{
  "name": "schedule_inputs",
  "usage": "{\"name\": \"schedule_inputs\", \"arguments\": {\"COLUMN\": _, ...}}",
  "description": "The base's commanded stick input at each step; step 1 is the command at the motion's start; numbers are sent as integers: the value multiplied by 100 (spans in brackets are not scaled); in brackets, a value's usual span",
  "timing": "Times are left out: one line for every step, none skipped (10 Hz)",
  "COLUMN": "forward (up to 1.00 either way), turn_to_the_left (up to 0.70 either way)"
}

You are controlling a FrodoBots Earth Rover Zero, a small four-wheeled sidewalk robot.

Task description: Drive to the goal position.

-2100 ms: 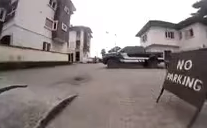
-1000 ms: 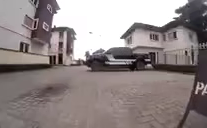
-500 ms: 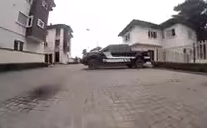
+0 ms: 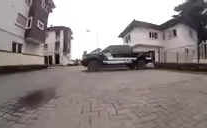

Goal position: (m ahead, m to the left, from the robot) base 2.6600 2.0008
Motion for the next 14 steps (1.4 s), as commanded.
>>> {"name": "schedule_inputs", "arguments": {"forward": 70, "turn_to_the_left": 35}}
{"name": "schedule_inputs", "arguments": {"forward": 70, "turn_to_the_left": 35}}
{"name": "schedule_inputs", "arguments": {"forward": 70, "turn_to_the_left": 35}}
{"name": "schedule_inputs", "arguments": {"forward": 70, "turn_to_the_left": 35}}
{"name": "schedule_inputs", "arguments": {"forward": 70, "turn_to_the_left": 35}}
{"name": "schedule_inputs", "arguments": {"forward": 70, "turn_to_the_left": 35}}
{"name": "schedule_inputs", "arguments": {"forward": 70, "turn_to_the_left": 35}}
{"name": "schedule_inputs", "arguments": {"forward": 70, "turn_to_the_left": 35}}
{"name": "schedule_inputs", "arguments": {"forward": 70, "turn_to_the_left": 35}}
{"name": "schedule_inputs", "arguments": {"forward": 70, "turn_to_the_left": 35}}
{"name": "schedule_inputs", "arguments": {"forward": 70, "turn_to_the_left": 35}}
{"name": "schedule_inputs", "arguments": {"forward": 70, "turn_to_the_left": 24}}
{"name": "schedule_inputs", "arguments": {"forward": 70, "turn_to_the_left": 5}}
{"name": "schedule_inputs", "arguments": {"forward": 70, "turn_to_the_left": 0}}
